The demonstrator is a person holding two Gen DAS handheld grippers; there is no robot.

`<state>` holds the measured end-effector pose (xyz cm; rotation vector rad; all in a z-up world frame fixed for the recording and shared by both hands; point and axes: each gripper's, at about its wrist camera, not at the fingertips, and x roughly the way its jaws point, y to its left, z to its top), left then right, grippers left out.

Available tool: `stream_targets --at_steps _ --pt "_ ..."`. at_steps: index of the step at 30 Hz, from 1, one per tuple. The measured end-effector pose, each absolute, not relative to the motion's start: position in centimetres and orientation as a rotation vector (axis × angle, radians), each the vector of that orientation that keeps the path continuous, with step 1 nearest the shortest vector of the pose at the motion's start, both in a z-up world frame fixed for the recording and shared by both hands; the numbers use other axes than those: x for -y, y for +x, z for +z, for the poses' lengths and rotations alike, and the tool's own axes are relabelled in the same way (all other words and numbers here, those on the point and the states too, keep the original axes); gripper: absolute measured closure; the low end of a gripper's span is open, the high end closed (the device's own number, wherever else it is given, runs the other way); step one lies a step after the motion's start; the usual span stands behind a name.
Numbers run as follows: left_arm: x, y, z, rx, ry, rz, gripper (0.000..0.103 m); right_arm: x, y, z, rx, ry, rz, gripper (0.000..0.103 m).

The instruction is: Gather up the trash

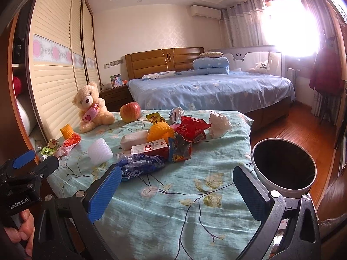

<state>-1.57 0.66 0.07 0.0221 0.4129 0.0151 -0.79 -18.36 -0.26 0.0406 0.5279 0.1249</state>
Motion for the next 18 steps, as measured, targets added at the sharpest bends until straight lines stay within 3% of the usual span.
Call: stream_targets --at_steps 18 --pt "-0.75 -1.53 -0.02 -0.417 0.023 0.014 0.000 18.31 -0.77 -0.26 -0.532 0.046 0.137 0.000"
